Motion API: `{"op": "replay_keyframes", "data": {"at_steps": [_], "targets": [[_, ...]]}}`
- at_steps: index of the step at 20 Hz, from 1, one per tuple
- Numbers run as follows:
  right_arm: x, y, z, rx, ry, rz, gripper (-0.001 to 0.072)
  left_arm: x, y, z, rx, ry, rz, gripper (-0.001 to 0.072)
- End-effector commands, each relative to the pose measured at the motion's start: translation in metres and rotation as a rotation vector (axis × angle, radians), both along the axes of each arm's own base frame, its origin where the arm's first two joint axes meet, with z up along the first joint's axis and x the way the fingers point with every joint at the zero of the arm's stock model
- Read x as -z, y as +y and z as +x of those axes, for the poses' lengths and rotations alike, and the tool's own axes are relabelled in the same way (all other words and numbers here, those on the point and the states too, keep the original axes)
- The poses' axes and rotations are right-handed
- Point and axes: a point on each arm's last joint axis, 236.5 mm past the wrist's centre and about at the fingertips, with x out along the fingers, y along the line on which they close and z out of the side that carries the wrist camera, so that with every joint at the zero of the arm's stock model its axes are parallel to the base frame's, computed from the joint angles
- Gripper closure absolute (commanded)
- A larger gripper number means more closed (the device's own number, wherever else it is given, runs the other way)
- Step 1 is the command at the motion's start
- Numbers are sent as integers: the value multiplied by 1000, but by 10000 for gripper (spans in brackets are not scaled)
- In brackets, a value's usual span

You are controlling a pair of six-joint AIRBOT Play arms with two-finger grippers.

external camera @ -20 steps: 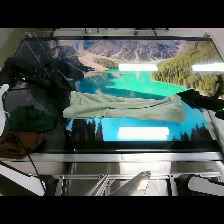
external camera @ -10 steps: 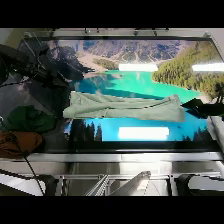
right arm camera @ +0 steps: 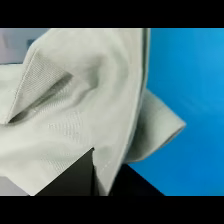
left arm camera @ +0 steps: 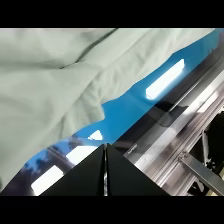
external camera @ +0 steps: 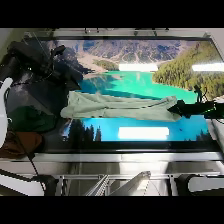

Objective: Fold the shirts.

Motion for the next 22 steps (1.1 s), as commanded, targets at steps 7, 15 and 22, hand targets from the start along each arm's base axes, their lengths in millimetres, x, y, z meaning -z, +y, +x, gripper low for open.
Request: {"op": "replay_keyframes", "data": {"at_steps": [7, 15, 22], "targets": [[-119, -26, 25, -99, -172, 141, 695, 120, -163, -30, 146, 59, 48, 683], [-167, -45, 15, -167, -227, 175, 695, 159, -269, -30, 123, -17, 34, 684], [-215, -17, 12, -199, -300, 315, 695, 138, -270, -35, 187, 55, 15, 687]]}}
